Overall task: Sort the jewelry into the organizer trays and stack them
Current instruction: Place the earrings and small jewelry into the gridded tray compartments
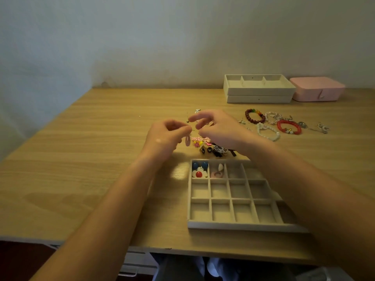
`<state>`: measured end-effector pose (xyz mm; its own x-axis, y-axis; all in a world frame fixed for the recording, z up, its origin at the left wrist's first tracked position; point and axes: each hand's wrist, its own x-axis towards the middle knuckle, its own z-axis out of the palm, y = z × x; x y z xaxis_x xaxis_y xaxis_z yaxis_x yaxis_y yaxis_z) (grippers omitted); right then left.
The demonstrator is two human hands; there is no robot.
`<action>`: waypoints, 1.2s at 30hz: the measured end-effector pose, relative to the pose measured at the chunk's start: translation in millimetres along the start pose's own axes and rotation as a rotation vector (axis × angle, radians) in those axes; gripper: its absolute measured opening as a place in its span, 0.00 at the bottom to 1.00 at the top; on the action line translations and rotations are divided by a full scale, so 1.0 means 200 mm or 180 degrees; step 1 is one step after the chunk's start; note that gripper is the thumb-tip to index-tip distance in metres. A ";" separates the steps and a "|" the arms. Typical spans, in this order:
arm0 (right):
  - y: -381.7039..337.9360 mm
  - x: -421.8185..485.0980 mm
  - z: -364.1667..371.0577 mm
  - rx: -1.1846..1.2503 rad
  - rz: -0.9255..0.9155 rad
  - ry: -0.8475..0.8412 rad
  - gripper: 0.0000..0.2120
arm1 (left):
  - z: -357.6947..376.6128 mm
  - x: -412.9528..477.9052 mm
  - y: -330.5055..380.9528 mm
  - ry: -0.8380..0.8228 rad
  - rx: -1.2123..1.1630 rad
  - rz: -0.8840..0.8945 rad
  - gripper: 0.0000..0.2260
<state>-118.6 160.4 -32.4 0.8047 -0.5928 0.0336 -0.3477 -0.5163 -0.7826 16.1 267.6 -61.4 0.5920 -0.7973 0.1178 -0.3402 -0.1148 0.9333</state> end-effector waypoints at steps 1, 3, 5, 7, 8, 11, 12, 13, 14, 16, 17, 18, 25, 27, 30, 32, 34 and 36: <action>-0.02 -0.01 -0.01 0.0127 0.0016 -0.0111 0.22 | -0.02 -0.01 0.02 -0.0022 -0.0356 -0.0137 0.03; -0.05 -0.04 -0.01 0.0525 0.0098 -0.0343 0.21 | -0.05 -0.02 0.06 -0.0156 -0.0991 -0.0348 0.05; -0.08 -0.08 -0.02 0.0958 0.0158 -0.0484 0.18 | -0.06 -0.03 0.09 -0.0380 -0.1433 -0.0417 0.05; -0.09 -0.11 -0.03 0.1097 0.0091 -0.0423 0.15 | -0.05 -0.05 0.13 -0.0532 -0.1627 -0.0419 0.06; -0.09 -0.12 -0.03 0.1064 0.0034 -0.0346 0.14 | -0.05 -0.06 0.14 -0.0569 -0.1676 -0.0423 0.07; -0.09 -0.15 -0.06 0.1040 0.0026 -0.0212 0.15 | -0.03 -0.09 0.17 -0.0569 -0.1802 -0.0508 0.08; -0.08 -0.16 -0.07 0.1060 0.0050 -0.0174 0.14 | -0.02 -0.10 0.18 -0.0562 -0.1835 -0.0553 0.09; -0.08 -0.18 -0.08 0.1065 0.0061 -0.0117 0.13 | -0.01 -0.11 0.19 -0.0564 -0.1853 -0.0592 0.09; -0.08 -0.19 -0.09 0.1066 0.0063 -0.0051 0.11 | -0.01 -0.12 0.19 -0.0572 -0.1860 -0.0625 0.09; -0.07 -0.21 -0.11 0.1061 0.0086 0.0086 0.09 | 0.01 -0.13 0.20 -0.0595 -0.1868 -0.0667 0.09; -0.06 -0.23 -0.12 0.1037 0.0102 0.0135 0.08 | 0.02 -0.14 0.21 -0.0600 -0.1876 -0.0673 0.09; -0.06 -0.24 -0.13 0.1003 0.0113 0.0163 0.08 | 0.02 -0.15 0.22 -0.0605 -0.1878 -0.0669 0.09; -0.04 -0.31 -0.17 0.0984 0.0154 0.0220 0.07 | 0.07 -0.19 0.24 -0.0631 -0.1353 -0.0410 0.09; -0.03 -0.32 -0.17 0.0892 0.0173 0.0218 0.07 | 0.08 -0.19 0.24 -0.0457 -0.1142 -0.0318 0.07; 0.00 -0.34 -0.17 0.0785 0.0205 0.0150 0.09 | 0.09 -0.19 0.23 -0.0420 -0.0982 -0.0278 0.09; 0.02 -0.35 -0.16 0.0737 0.0228 0.0085 0.09 | 0.10 -0.19 0.22 -0.0427 -0.0807 -0.0250 0.08; 0.04 -0.35 -0.16 0.0654 0.0279 0.0141 0.05 | 0.11 -0.20 0.21 -0.0427 -0.0576 -0.0192 0.06; 0.06 -0.36 -0.16 0.0496 0.0327 0.0241 0.04 | 0.11 -0.20 0.20 -0.0494 -0.0324 -0.0176 0.05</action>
<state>-195.1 176.9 -24.5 0.7283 -0.6852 -0.0094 -0.3427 -0.3523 -0.8709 -36.7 282.9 -36.5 0.4853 -0.8741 0.0189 -0.2300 -0.1067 0.9673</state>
